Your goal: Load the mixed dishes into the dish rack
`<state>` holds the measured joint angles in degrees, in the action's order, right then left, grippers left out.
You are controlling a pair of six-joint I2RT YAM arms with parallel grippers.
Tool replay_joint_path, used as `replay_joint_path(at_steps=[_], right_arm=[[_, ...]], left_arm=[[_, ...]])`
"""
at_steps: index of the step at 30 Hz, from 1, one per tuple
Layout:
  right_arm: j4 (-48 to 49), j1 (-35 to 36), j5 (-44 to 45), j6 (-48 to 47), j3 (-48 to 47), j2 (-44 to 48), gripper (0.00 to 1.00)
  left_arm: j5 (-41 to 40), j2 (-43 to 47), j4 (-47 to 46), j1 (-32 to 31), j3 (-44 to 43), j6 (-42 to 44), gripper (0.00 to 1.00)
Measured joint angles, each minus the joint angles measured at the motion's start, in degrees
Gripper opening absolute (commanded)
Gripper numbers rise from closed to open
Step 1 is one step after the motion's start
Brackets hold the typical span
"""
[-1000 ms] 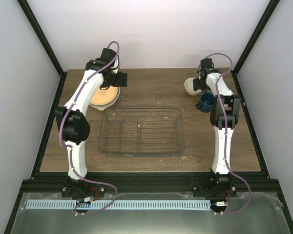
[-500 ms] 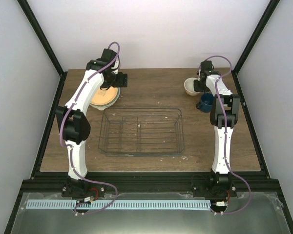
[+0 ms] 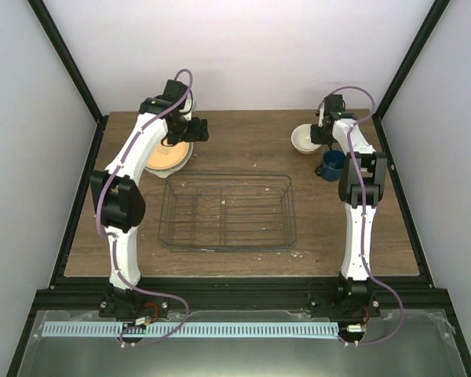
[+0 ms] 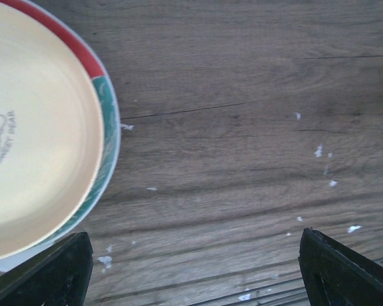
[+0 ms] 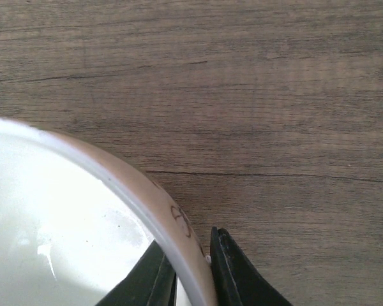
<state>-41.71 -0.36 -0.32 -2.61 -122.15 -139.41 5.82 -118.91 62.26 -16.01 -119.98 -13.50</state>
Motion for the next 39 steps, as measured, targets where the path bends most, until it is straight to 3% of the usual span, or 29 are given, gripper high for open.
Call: replay_joint_path(at_steps=[7, 13, 19, 39], right_arm=[[-0.2, 4.0, 3.3, -1.8, 0.0, 2.7, 0.01], [-0.2, 14.4, 9.1, -2.8, -0.4, 7.9, 0.01], [0.2, 23.5, 9.5, -1.5, -1.1, 12.7, 0.01], [0.9, 28.3, 12.2, 3.6, 4.1, 16.7, 0.01]], left_arm=[[5.2, -2.5, -0.5, -0.3, -5.1, -2.7, 0.9], [7.4, -5.7, -0.7, -1.7, -9.0, -4.8, 0.88], [8.1, -7.0, -1.8, -4.0, -9.0, -6.4, 0.87], [9.1, -5.5, -5.7, -6.7, -4.4, -7.5, 0.86]])
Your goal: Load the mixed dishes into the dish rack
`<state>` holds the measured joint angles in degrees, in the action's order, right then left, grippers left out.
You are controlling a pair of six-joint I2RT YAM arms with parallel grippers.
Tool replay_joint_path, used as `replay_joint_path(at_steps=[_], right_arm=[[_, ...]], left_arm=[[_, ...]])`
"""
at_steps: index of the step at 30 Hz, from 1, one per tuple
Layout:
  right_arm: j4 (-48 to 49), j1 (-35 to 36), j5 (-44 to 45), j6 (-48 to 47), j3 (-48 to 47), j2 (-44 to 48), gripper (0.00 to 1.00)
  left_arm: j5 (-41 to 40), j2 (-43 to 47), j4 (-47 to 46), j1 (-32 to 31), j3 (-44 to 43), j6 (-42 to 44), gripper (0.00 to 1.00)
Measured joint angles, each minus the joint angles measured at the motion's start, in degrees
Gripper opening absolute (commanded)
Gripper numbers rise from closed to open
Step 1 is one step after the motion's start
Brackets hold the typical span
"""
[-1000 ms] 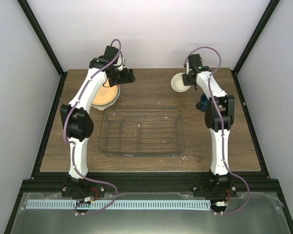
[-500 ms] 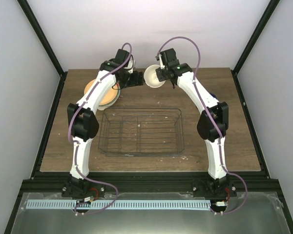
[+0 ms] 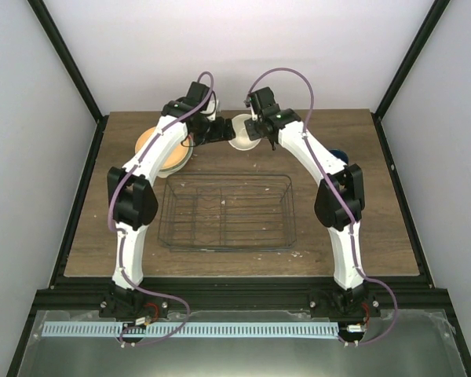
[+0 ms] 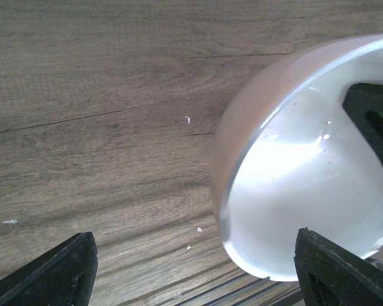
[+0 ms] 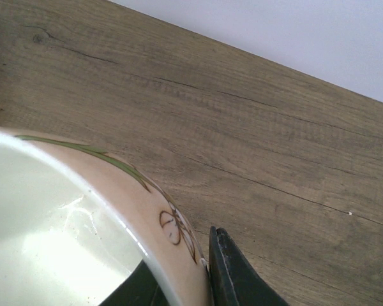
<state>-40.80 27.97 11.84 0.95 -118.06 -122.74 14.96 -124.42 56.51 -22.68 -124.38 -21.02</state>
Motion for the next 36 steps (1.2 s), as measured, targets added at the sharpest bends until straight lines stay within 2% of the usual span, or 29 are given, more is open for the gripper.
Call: replay_joint_path(at_steps=[11, 20, 22, 30, 33, 36], right_arm=[[-0.1, 0.3, -1.5, 1.8, 0.0, 0.0, 0.01], [-1.2, 0.5, -5.4, 4.6, -0.2, 0.3, 0.01], [-1.3, 0.5, -6.2, 5.0, -0.3, 0.5, 0.01], [-1.7, 0.7, -9.0, 6.3, -0.3, 2.3, 0.01], [-2.0, 0.8, -9.7, 6.7, -0.3, 2.7, 0.01], [-2.6, 0.9, -10.4, 6.9, -0.3, 2.7, 0.01]], left_arm=[[0.6, 0.9, -1.7, -0.2, 1.8, 0.0, 0.76], [0.2, 0.9, -2.3, -0.2, 1.9, 0.2, 0.44], [0.1, 0.9, -2.4, -0.2, 1.9, 0.1, 0.4], [0.1, 0.8, -2.5, -0.2, 1.9, 0.2, 0.37], [0.1, 0.8, -2.7, -0.2, 1.9, 0.1, 0.29], [0.2, 0.8, -3.0, -0.3, 1.9, 0.0, 0.15]])
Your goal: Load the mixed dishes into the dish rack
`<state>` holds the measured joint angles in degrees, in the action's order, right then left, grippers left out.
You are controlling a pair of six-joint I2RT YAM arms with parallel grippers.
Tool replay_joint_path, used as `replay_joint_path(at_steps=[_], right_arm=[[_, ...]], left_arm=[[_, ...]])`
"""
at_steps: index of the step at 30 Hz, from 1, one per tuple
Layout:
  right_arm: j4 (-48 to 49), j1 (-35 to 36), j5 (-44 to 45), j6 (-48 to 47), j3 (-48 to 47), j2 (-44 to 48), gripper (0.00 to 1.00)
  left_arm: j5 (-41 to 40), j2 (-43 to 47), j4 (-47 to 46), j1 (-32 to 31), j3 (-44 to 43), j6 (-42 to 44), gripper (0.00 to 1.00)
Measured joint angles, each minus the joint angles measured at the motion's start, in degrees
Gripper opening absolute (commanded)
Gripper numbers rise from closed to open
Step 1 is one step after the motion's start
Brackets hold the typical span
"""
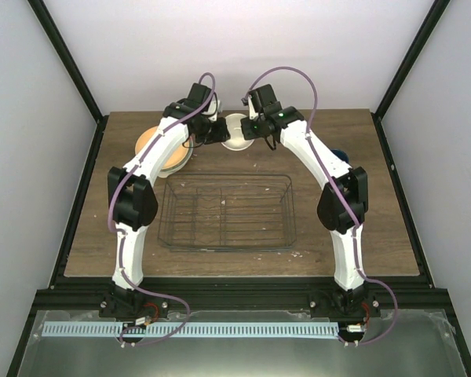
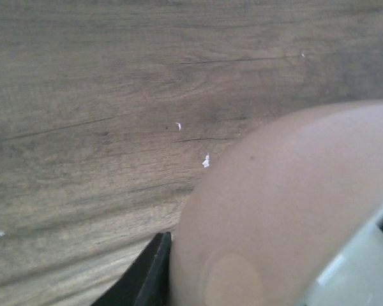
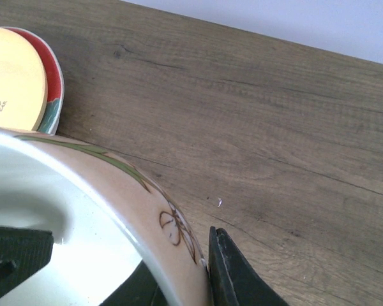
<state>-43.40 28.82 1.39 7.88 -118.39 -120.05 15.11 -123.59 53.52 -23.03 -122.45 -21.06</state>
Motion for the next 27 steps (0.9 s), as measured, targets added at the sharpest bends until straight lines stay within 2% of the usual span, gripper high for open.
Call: replay_joint_path(at_steps=[2, 4, 9, 14, 24, 27], right_arm=[[-0.3, 0.2, -0.3, 0.2, 0.0, 0.0, 0.01], [-0.3, 0.6, 0.6, 0.7, 0.0, 0.1, 0.01], [-1.6, 1.2, 1.9, 0.7, 0.1, 0.1, 0.03], [-1.6, 1.1, 0.5, 0.6, 0.2, 0.1, 0.22], [-2.5, 0.1, -7.9, -1.1, 0.3, 0.6, 0.35], [-3.6, 0.1, -8.8, -1.4, 0.3, 0.6, 0.44]], left_arm=[[-0.2, 0.0, -0.1, -0.2, 0.0, -0.3, 0.06], [-2.6, -0.3, 0.0, -0.4, 0.0, -0.8, 0.0], [-3.2, -0.6, 1.4, -0.9, 0.0, -1.1, 0.0], [-3.3, -0.6, 1.7, -0.9, 0.0, -1.3, 0.0], [-1.2, -0.8, 2.5, 0.0, 0.0, 0.3, 0.0], [-1.1, -1.1, 3.3, 0.0, -0.3, 0.5, 0.0]])
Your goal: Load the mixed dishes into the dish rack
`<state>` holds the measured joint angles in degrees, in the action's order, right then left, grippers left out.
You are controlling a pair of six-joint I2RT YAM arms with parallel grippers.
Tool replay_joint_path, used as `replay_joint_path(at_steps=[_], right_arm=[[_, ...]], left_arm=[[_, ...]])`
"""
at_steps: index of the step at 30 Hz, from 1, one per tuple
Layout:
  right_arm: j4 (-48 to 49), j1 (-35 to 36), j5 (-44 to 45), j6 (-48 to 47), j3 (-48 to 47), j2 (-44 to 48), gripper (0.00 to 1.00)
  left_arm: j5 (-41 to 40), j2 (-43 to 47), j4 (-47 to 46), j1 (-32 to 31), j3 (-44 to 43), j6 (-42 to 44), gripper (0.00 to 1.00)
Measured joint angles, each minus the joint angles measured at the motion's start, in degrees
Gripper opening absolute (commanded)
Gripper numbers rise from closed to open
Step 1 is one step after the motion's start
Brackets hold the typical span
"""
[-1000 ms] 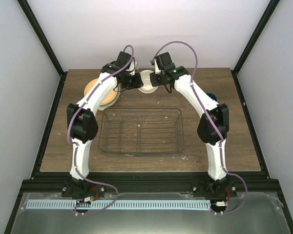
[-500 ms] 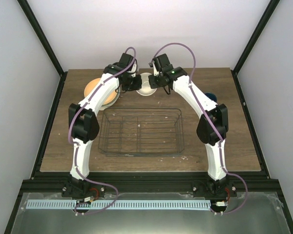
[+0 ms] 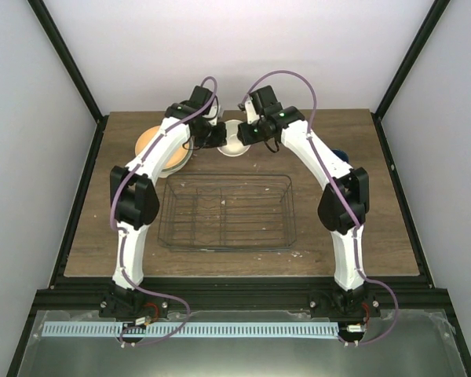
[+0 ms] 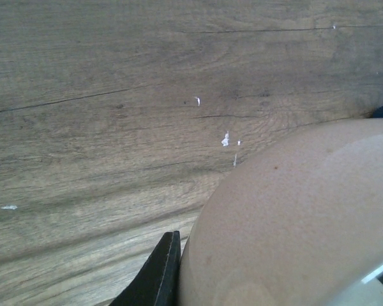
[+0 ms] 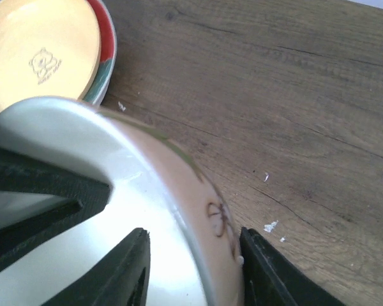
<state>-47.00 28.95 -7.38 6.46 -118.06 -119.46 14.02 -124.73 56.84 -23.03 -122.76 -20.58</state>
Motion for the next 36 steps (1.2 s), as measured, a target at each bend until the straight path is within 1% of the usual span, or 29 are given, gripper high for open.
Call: replay_joint_path(at_steps=[3, 6, 9, 10, 12, 14, 19, 24, 27, 31, 34, 36], right_arm=[[-0.7, 0.0, -1.5, -0.4, 0.0, 0.3, 0.54], [-1.0, -0.2, -3.1, -1.3, 0.5, 1.2, 0.67], [-0.9, -0.2, -3.8, -1.9, 2.3, 3.3, 0.76], [-0.9, -0.2, -3.8, -2.3, 2.9, 4.2, 0.83], [-1.5, -0.1, -4.5, -3.2, 4.0, 6.6, 0.94], [-1.6, 0.4, -5.8, -3.3, 4.2, 9.0, 1.0], [-0.9, 2.2, -7.6, -4.2, 4.2, 15.3, 1.0], [-0.5, 1.3, -6.3, -3.9, 5.4, 15.9, 1.0], [0.9, -0.8, -6.3, -2.6, 9.8, 16.2, 1.0], [4.5, -4.9, -7.9, 0.5, 18.3, 17.8, 1.0], [7.6, -7.4, -10.4, 2.6, 23.2, 19.4, 1.0], [10.5, -8.7, -13.7, 4.3, 25.8, 20.8, 1.0]], left_arm=[[0.5, -0.8, 0.7, 0.0, -1.0, 0.3, 0.0], [1.1, -0.9, 0.7, 0.0, -1.3, 0.7, 0.0], [2.0, -0.9, 0.6, -0.1, -1.7, 1.3, 0.0], [2.1, -0.9, 0.4, -0.2, -1.7, 1.3, 0.0], [0.8, -1.2, -0.3, -0.1, -1.7, 1.0, 0.0], [-1.2, -1.8, -1.8, 0.3, -1.3, 0.7, 0.0], [-3.9, -2.8, -3.4, 2.3, 1.7, -0.3, 0.0], [-4.8, -2.7, -4.5, 3.7, 3.6, -0.3, 0.0], [-4.3, -1.7, -6.7, 3.8, 6.5, -0.1, 0.0], [-1.0, 1.9, -10.4, 4.2, 13.6, 0.3, 0.0], [2.0, 4.6, -12.6, 4.7, 16.9, 0.6, 0.0], [4.0, 6.7, -14.6, 5.0, 18.9, 1.1, 0.0]])
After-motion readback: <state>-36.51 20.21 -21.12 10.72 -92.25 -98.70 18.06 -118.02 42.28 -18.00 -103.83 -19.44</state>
